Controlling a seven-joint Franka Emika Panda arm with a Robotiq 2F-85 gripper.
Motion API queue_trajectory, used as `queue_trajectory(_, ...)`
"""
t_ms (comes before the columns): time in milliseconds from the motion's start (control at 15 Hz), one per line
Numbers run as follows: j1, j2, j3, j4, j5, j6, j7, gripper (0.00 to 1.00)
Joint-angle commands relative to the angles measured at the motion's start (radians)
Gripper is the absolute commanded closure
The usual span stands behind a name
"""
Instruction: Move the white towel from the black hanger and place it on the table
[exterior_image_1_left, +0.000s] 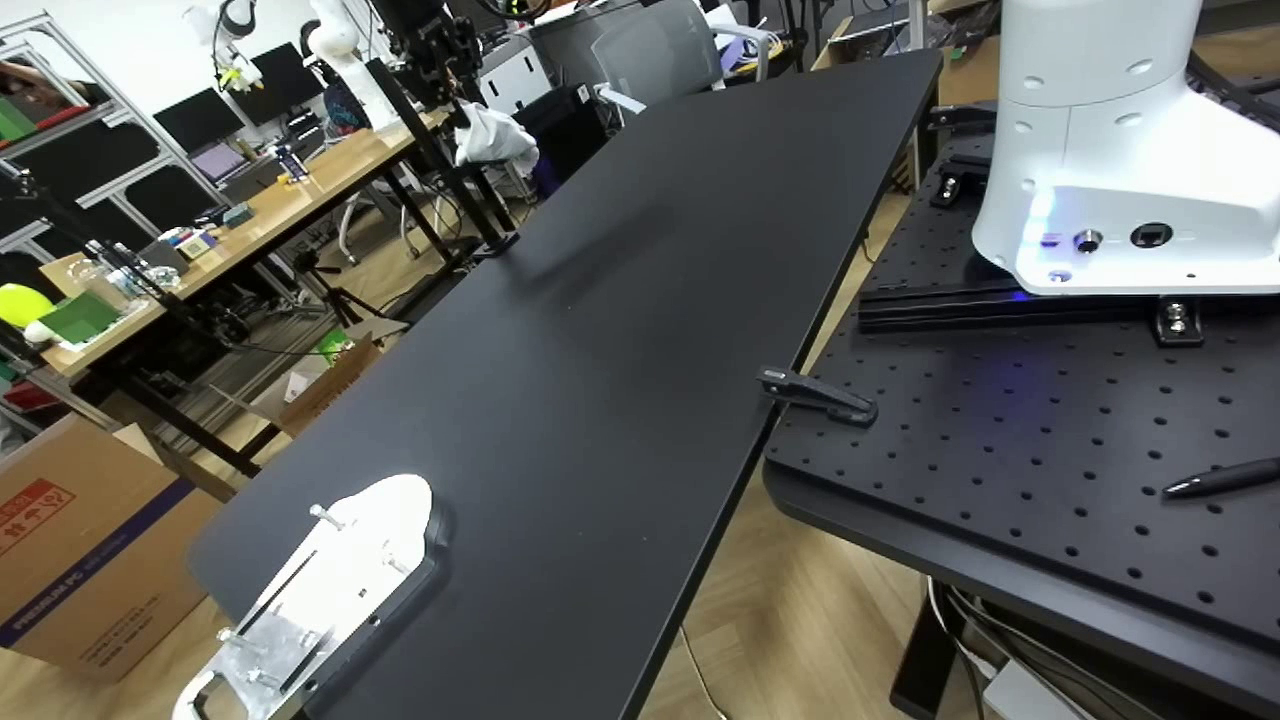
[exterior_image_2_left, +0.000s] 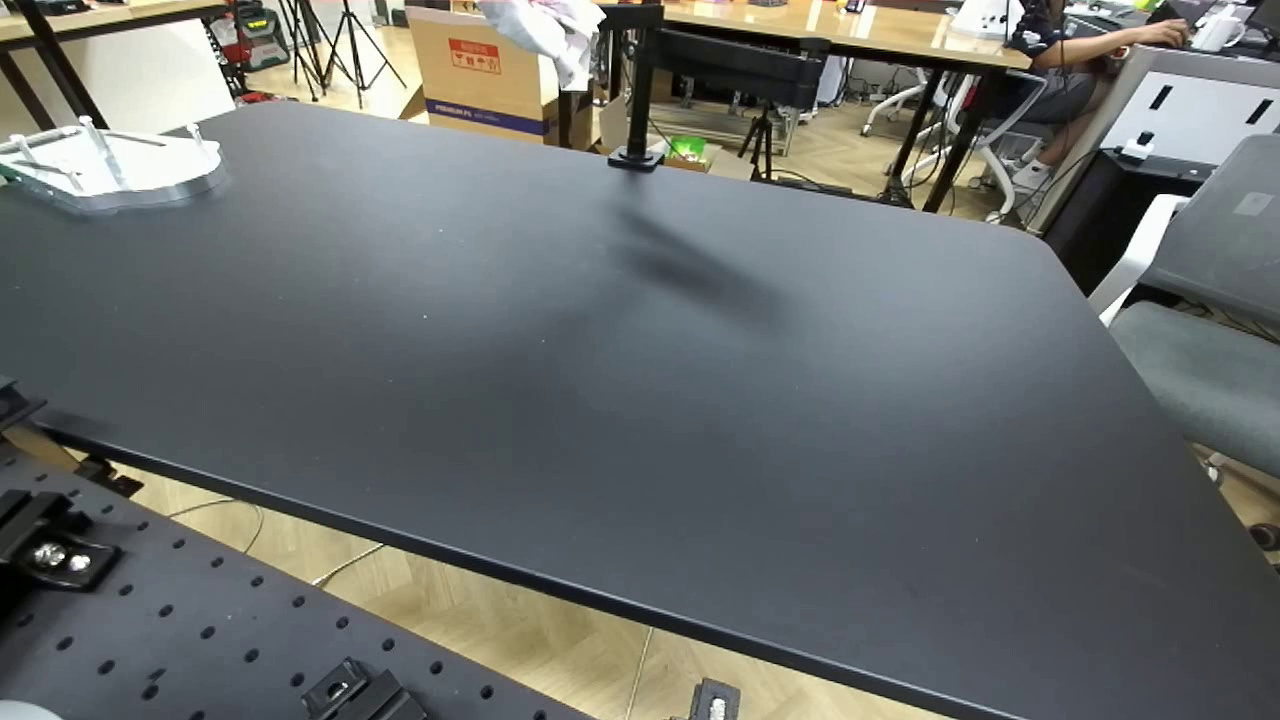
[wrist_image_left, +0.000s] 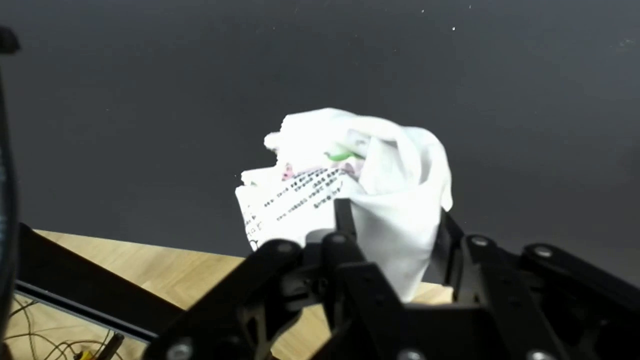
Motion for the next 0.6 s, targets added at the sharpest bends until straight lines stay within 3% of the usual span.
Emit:
queue_trajectory(0,0.000,-0.003,0.001,0.031,0.044,-0.066,-0.031,0.90)
queue_trajectory(133,-0.002,-0.024,0.012,0.013,0.084,-0.093,-0.069,0.99)
queue_trajectory(533,0.032,-0.090,0.061,-0.084,0.122,-0.153,-0.161,0.99)
